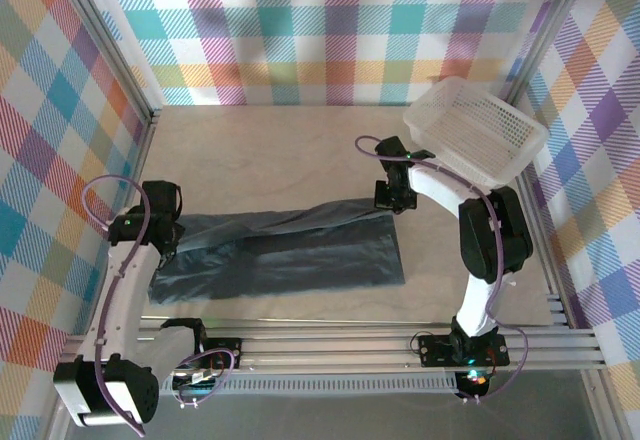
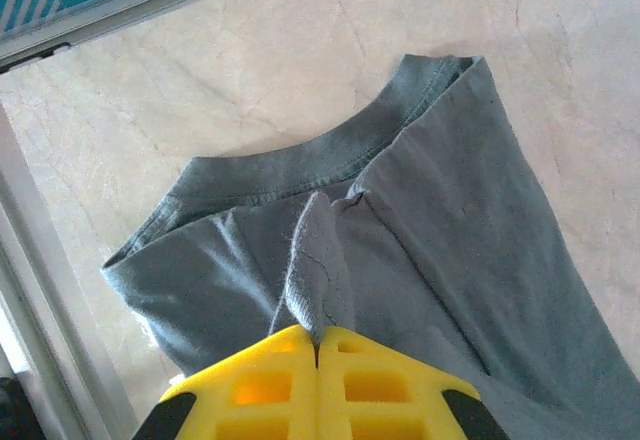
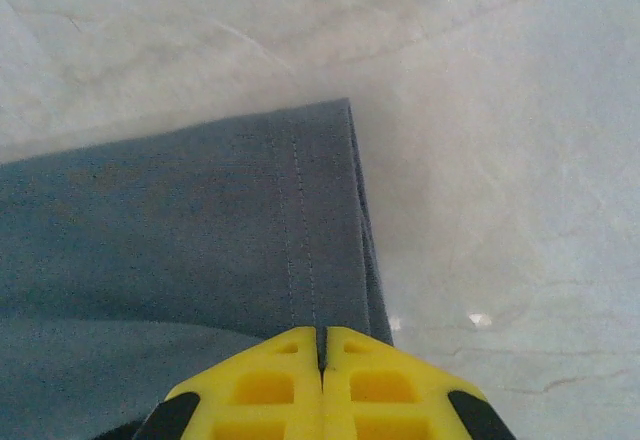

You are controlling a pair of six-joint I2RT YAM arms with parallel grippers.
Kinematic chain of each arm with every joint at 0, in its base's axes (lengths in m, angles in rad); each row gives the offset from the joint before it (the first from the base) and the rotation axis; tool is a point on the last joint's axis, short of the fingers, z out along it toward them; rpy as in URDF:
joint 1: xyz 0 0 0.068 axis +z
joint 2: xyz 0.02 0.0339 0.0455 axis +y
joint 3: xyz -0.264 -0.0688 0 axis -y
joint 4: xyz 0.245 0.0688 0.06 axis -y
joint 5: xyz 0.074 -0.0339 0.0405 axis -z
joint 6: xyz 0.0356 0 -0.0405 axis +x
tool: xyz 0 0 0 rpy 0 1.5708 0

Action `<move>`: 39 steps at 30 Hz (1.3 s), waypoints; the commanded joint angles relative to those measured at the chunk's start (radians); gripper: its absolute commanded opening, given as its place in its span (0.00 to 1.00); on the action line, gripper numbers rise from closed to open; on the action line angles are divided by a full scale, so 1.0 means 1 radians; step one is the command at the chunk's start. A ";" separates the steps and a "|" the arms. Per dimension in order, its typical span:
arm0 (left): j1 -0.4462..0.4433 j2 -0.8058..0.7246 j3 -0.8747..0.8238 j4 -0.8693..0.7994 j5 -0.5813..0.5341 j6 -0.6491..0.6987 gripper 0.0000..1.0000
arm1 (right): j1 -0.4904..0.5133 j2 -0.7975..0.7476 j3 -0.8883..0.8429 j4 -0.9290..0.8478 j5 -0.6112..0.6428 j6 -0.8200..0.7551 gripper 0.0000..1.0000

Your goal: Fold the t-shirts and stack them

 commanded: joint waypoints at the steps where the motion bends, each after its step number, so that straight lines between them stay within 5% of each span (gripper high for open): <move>1: 0.017 -0.005 -0.056 -0.042 0.020 -0.010 0.00 | 0.020 -0.064 -0.037 -0.046 0.022 0.029 0.01; 31: 0.013 -0.047 -0.127 -0.093 -0.010 -0.036 0.00 | 0.056 -0.124 -0.154 -0.088 0.070 0.093 0.03; 37: 0.013 -0.046 -0.158 -0.071 0.032 -0.044 0.00 | 0.056 -0.129 -0.163 -0.109 0.076 0.118 0.25; 39: 0.013 -0.045 -0.159 -0.056 0.064 -0.037 0.10 | 0.056 -0.141 -0.159 -0.119 0.096 0.129 0.33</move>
